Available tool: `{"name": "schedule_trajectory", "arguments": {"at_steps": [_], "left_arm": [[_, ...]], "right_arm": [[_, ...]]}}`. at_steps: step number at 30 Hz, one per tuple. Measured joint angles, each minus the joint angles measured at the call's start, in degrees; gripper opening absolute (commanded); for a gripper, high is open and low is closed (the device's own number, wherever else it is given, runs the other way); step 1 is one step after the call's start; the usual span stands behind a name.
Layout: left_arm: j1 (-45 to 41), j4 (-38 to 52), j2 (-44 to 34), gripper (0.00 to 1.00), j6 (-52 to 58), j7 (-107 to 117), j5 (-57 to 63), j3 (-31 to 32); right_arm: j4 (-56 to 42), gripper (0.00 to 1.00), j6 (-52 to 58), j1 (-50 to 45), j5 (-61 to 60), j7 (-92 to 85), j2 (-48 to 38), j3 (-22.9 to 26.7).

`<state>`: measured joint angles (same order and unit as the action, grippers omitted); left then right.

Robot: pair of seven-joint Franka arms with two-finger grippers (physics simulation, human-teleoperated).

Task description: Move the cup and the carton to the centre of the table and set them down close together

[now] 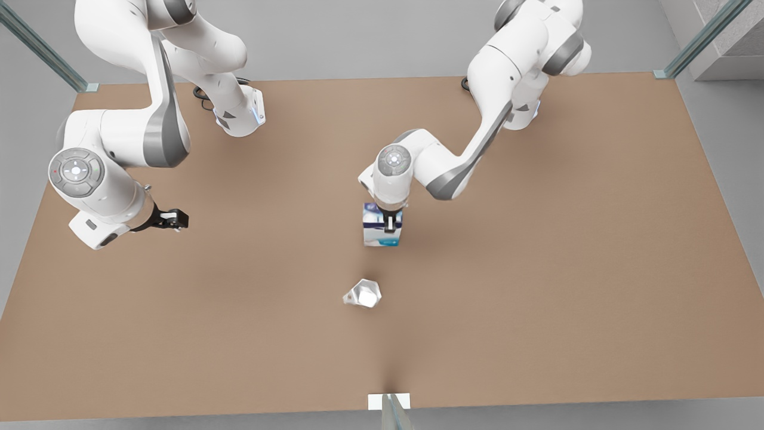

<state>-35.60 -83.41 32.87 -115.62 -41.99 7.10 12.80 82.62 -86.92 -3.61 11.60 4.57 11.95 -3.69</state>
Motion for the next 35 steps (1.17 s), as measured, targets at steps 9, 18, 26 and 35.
{"name": "schedule_trajectory", "arguments": {"at_steps": [9,18,26,35], "left_arm": [[-2.6,0.5,-0.5,1.0,0.1,0.4,-1.0,-2.6],[1.3,5.9,-9.3,1.0,13.0,34.0,-4.8,-14.5],[31.8,6.9,-10.8,1.0,19.0,40.1,-5.5,-15.4],[29.7,4.9,-18.1,1.0,30.0,44.0,-5.6,-18.3]], "right_arm": [[0.0,1.0,0.0,-0.1,0.1,0.1,0.0,0.0],[0.0,1.0,0.0,0.0,0.0,0.1,0.0,0.0],[-0.2,1.0,-0.1,0.3,0.0,0.1,0.0,0.0],[-0.3,1.0,-0.1,0.2,0.0,0.0,0.0,0.0]]}}
